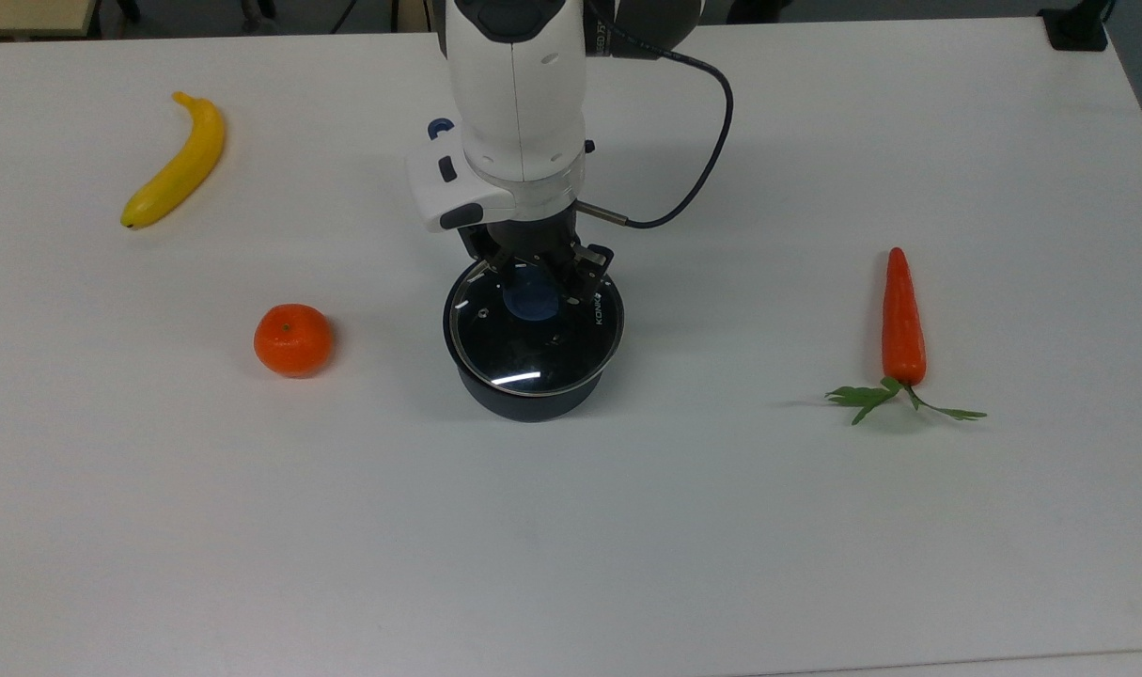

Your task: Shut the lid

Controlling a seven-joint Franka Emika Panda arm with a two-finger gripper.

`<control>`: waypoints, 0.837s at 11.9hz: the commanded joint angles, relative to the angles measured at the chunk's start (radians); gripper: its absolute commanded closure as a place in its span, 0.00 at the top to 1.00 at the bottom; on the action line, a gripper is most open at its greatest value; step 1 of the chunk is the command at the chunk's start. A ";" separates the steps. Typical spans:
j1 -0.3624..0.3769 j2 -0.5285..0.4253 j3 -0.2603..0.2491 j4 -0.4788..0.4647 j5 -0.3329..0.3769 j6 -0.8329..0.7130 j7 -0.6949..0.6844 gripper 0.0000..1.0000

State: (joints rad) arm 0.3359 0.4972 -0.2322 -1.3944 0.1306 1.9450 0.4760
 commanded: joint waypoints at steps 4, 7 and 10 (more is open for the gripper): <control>-0.008 0.003 -0.006 -0.011 0.037 -0.003 -0.010 0.39; -0.008 -0.003 -0.006 -0.023 0.037 -0.011 -0.007 1.00; -0.040 -0.051 -0.004 -0.024 0.044 -0.011 -0.019 1.00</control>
State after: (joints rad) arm 0.3216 0.5037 -0.2350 -1.3998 0.1449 1.9439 0.4759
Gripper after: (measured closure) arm 0.106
